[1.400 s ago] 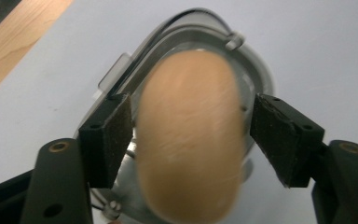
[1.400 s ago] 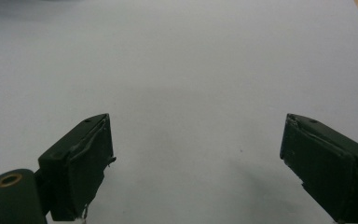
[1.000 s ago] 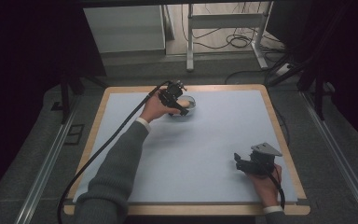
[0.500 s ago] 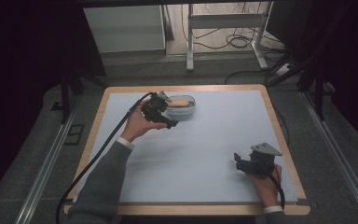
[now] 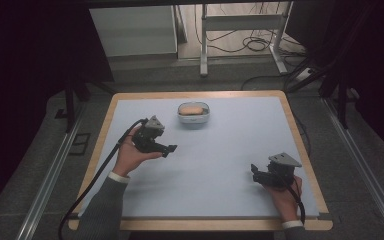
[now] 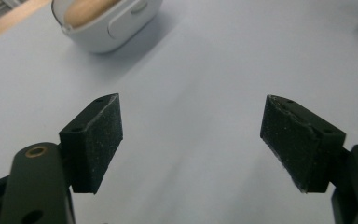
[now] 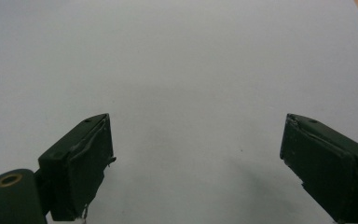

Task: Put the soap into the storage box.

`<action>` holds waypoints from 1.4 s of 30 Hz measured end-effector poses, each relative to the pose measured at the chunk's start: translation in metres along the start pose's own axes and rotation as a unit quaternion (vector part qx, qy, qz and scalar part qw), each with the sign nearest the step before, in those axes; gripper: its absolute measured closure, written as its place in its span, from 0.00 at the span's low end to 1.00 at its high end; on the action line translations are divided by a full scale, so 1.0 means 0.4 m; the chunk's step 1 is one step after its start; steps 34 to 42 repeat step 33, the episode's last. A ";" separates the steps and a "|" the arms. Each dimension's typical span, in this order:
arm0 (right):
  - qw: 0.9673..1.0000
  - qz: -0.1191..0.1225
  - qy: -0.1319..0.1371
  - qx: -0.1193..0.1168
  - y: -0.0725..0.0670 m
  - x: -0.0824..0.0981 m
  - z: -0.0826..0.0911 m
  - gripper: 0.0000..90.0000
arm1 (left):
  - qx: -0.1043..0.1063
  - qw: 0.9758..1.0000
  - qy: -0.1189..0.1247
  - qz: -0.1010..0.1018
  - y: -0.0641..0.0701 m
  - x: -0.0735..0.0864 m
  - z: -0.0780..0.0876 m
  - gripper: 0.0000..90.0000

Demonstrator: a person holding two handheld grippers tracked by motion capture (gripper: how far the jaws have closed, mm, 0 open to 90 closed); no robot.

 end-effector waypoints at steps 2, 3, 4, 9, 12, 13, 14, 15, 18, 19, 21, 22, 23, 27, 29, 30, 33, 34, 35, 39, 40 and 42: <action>1.000 0.000 0.000 0.000 0.000 0.000 0.000 0.10 | -0.003 1.000 0.005 0.012 0.001 0.027 0.003 0.24; 1.000 0.000 0.000 0.000 0.000 0.000 0.000 0.10 | -0.002 1.000 0.004 0.016 0.002 0.041 0.005 0.24; 1.000 0.000 0.000 0.001 0.000 0.000 0.000 0.10 | 0.000 1.000 0.006 0.025 0.004 0.060 0.007 0.24; 1.000 0.000 -0.001 0.002 0.001 0.000 0.000 0.10 | 0.003 0.999 0.009 0.049 0.008 0.127 0.010 0.24; 1.000 0.000 -0.001 0.003 0.001 0.000 -0.001 0.10 | 0.003 0.998 0.009 0.062 0.008 0.161 0.011 0.25; 1.000 0.000 -0.001 0.003 0.001 0.000 -0.001 0.10 | 0.002 0.998 0.007 0.063 0.008 0.173 0.010 0.25; 1.000 0.000 -0.001 0.003 0.001 0.000 -0.001 0.10 | 0.001 0.998 0.005 0.064 0.007 0.184 0.008 0.25; 1.000 0.000 -0.001 0.003 0.001 0.000 0.000 0.10 | -0.002 0.998 0.003 0.066 0.005 0.196 0.006 0.25; 1.000 0.001 -0.003 0.003 0.001 0.001 -0.001 0.10 | -0.005 0.998 -0.002 0.068 -0.001 0.211 0.003 0.25; 1.000 0.001 -0.003 0.003 0.001 0.001 -0.001 0.10 | -0.006 0.998 -0.001 0.069 -0.003 0.211 0.004 0.25; 1.000 0.001 -0.002 0.003 0.000 0.001 -0.001 0.10 | -0.006 0.997 0.005 0.073 -0.005 0.209 0.006 0.25; 1.000 0.001 -0.002 0.002 0.000 0.001 -0.001 0.10 | -0.007 0.997 0.008 0.074 -0.006 0.207 0.008 0.25; 1.000 0.001 -0.001 0.002 0.000 0.000 -0.001 0.10 | -0.006 0.997 0.010 0.075 -0.007 0.205 0.009 0.25; 1.000 0.002 -0.002 0.000 -0.001 0.001 -0.001 0.10 | -0.004 0.997 0.016 0.080 -0.008 0.201 0.013 0.25; 1.000 0.002 -0.002 -0.001 -0.001 0.001 -0.001 0.10 | -0.001 0.996 0.021 0.085 -0.007 0.197 0.014 0.25; 1.000 0.001 -0.003 -0.001 -0.001 0.001 -0.001 0.10 | -0.002 0.996 0.023 0.088 -0.009 0.196 0.014 0.25; 1.000 -0.002 -0.006 -0.004 -0.001 0.002 -0.003 0.10 | -0.004 0.996 0.022 0.091 -0.011 0.196 0.011 0.24; 1.000 -0.002 -0.006 -0.004 -0.001 0.002 -0.003 0.10 | -0.004 0.996 0.022 0.091 -0.011 0.196 0.011 0.24; 1.000 -0.002 -0.006 -0.004 -0.001 0.002 -0.003 0.10 | -0.004 0.996 0.022 0.091 -0.011 0.196 0.011 0.24; 1.000 -0.002 -0.006 -0.004 -0.001 0.002 -0.003 0.10 | -0.004 0.996 0.022 0.091 -0.011 0.196 0.011 0.24; 1.000 -0.002 -0.006 -0.004 -0.001 0.002 -0.003 0.10 | -0.004 0.996 0.022 0.091 -0.011 0.196 0.011 0.24; 1.000 -0.002 -0.006 -0.004 -0.001 0.002 -0.003 0.10 | -0.004 0.996 0.022 0.091 -0.011 0.196 0.011 0.24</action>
Point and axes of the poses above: each handheld gripper's, and its own axes: z roughly backward along the jaws, x roughly out of its underside, y roughly to its right, the point moved 10 cm from there along -z, roughly forward along the jaws
